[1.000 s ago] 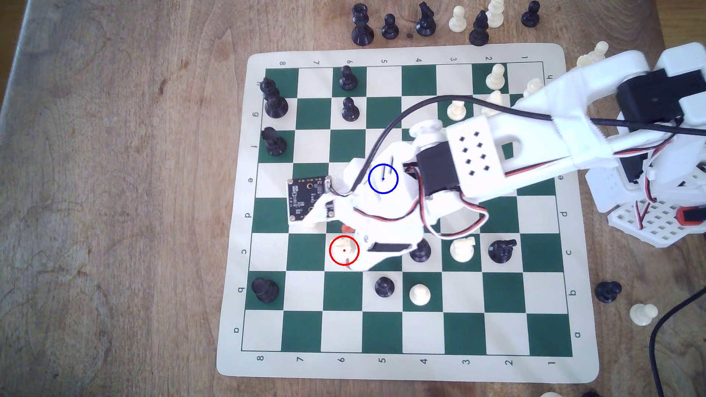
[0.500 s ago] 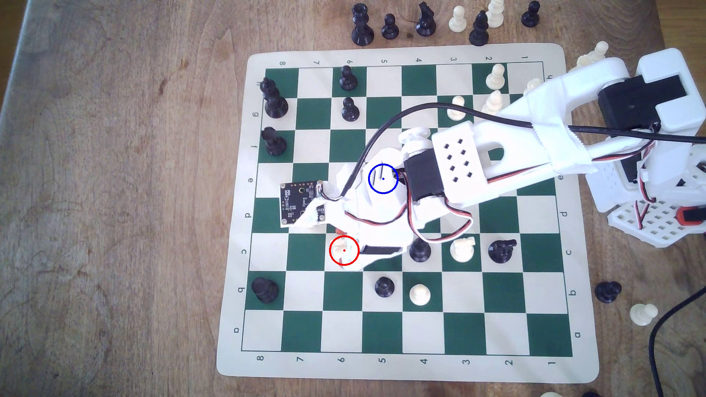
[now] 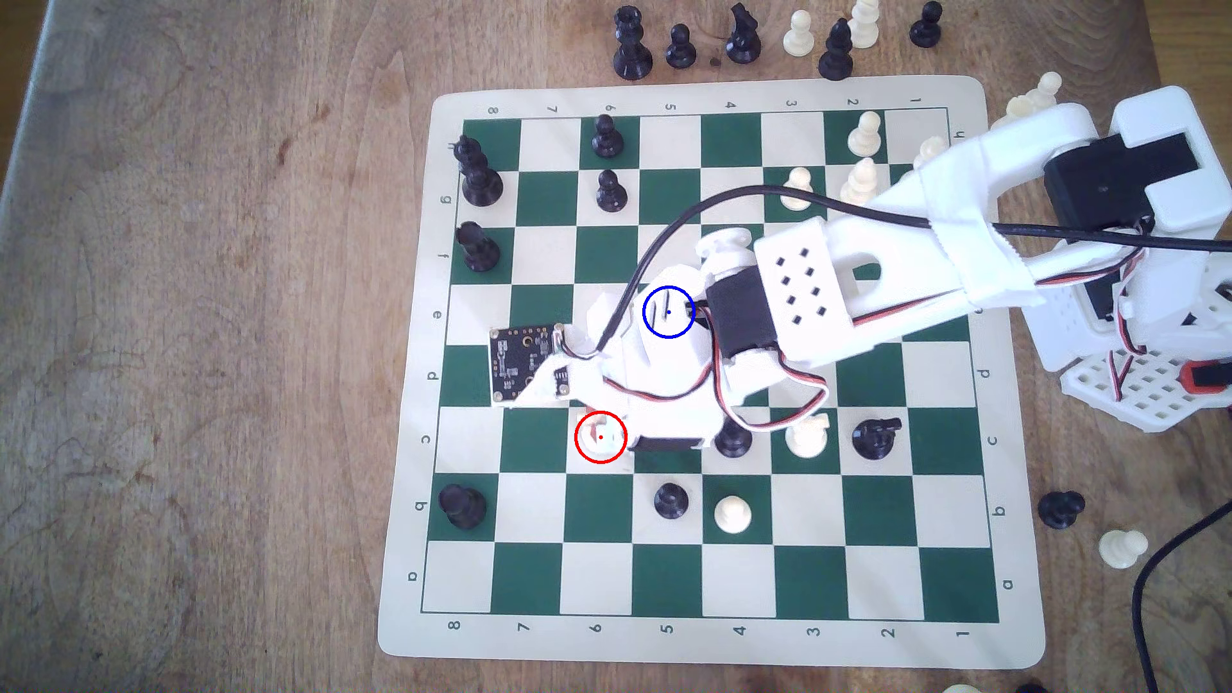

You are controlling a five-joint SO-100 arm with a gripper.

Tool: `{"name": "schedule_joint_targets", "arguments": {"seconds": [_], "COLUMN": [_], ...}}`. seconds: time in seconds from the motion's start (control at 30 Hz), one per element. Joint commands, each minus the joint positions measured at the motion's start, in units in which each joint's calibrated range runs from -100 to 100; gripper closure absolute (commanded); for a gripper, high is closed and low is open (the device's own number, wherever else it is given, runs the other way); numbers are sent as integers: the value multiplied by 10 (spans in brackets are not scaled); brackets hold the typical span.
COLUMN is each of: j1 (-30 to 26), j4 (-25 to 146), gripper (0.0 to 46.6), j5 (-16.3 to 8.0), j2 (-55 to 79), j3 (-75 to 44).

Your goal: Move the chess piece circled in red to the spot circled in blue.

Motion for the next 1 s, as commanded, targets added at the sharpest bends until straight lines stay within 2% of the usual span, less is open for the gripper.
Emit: {"name": "schedule_joint_targets", "arguments": {"seconds": [0.0, 0.23, 0.57, 0.97], "j1": [-4, 3, 67, 121], "j4": [9, 69, 64, -6], "gripper": [464, 464, 464, 464], "j5": [-1, -3, 12, 24], "j2": [-26, -103, -310, -357], "j3": [-68, -83, 134, 280]}}
